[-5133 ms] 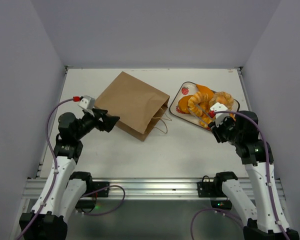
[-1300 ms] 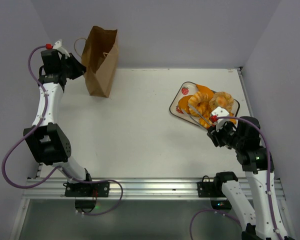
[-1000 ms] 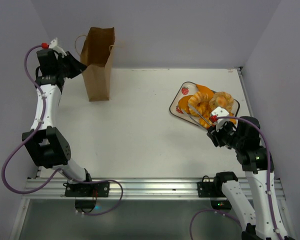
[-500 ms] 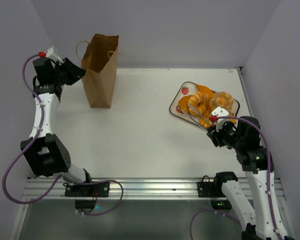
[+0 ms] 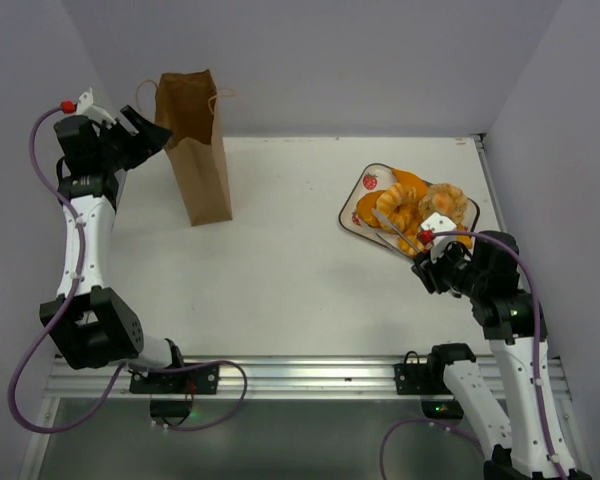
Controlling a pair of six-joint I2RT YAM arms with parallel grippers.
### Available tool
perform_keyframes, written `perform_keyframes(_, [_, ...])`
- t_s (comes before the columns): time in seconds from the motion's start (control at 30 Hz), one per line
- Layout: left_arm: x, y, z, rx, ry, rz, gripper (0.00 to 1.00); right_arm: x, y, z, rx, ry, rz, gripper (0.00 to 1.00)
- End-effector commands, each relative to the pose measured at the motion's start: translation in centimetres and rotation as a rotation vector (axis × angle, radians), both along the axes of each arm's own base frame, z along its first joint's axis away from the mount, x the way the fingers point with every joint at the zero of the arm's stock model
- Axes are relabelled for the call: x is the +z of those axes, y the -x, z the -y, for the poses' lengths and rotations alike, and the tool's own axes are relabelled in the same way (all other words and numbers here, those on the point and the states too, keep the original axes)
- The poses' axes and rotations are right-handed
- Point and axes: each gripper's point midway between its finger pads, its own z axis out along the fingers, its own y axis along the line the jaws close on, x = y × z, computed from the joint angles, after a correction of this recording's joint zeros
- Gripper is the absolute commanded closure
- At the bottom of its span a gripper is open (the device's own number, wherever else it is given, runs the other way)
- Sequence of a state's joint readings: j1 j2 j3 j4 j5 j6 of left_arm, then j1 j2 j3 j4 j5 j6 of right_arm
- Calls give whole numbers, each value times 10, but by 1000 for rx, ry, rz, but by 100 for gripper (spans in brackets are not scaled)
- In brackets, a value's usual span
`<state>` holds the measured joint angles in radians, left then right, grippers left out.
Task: Take the fake bread out of the paper bag
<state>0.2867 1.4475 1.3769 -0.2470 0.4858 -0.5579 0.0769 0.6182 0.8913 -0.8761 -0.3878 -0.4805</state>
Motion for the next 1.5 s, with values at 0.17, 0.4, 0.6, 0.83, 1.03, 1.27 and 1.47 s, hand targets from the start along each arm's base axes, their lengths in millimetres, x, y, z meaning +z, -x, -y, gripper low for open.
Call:
perform_keyframes(0.17, [56,6,-8,46,-64,143,15,11,-6,-9,54,-22,0,58])
perform_keyframes(0.4, [90,50,-14,143,-231,227,14,10,-13,-20,147,-24,-79,60])
perform_keyframes(0.6, [74,118,20,94,-245,349,14,16,-33,-49,240,-67,-148,60])
perform_keyframes(0.83, [30,162,42,29,-297,331,14,-17,-69,-129,300,35,-177,60])
perform_keyframes(1.03, [23,167,46,7,-374,328,13,-82,-90,-174,306,144,-263,58])
perform_keyframes(1.27, [-2,168,54,-45,-384,322,13,-122,-90,-172,305,246,-306,56])
perform_keyframes(1.47, [-15,172,59,-67,-408,330,13,-160,-75,-143,316,381,-374,55])
